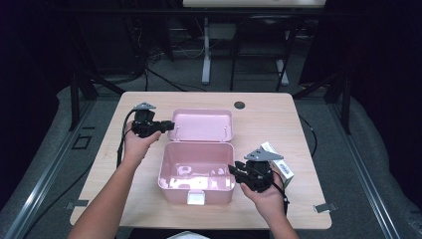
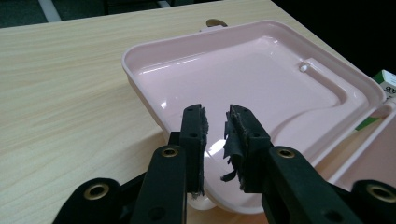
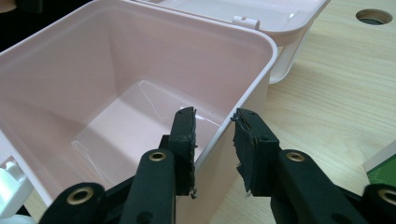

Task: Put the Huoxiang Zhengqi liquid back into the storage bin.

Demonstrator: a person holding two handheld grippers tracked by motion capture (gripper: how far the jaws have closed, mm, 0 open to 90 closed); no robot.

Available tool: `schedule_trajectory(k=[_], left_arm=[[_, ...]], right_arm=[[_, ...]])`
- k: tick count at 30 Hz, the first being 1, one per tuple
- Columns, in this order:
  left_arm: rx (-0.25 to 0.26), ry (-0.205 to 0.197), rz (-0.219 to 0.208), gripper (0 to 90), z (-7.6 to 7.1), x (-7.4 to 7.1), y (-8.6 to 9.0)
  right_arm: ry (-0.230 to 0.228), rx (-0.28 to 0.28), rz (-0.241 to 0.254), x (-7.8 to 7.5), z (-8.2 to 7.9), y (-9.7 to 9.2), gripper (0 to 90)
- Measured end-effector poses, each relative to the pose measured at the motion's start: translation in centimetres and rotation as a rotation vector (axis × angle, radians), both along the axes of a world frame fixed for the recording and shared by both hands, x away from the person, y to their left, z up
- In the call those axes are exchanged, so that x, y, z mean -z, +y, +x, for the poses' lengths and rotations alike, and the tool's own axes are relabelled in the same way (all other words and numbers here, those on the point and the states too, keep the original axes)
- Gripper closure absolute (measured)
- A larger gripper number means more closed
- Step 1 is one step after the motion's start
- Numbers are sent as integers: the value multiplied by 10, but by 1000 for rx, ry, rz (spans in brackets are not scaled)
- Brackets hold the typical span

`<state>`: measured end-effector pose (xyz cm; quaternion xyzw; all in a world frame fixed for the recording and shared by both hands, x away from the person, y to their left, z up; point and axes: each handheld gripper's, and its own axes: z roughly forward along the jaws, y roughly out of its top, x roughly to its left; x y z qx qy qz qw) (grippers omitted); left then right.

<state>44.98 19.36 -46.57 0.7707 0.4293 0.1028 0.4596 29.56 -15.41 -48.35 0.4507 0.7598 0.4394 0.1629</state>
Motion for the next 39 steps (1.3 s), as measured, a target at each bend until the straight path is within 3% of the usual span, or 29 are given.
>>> schedule_trajectory(k=[9,14,18,22,29,33,39], left_arm=[[28,-29,1,714,-26,-4,11],[37,-21,12,708,-38,-1,14],[64,1,-4,701,-45,3,15],[86,11,3,702,-49,4,14],[97,18,53,727,-53,12,13],[99,28,14,773,-53,16,13],[89,12,12,792,-54,17,15]], right_arm=[[3,3,-6,-1,-1,1,690],[4,4,-6,-1,-1,1,689],[8,3,-2,-1,-1,0,689],[8,4,-6,-1,-1,1,690],[13,3,-4,-2,-2,1,693],[24,1,0,-2,-2,1,693],[31,-17,-6,-4,-4,3,688]])
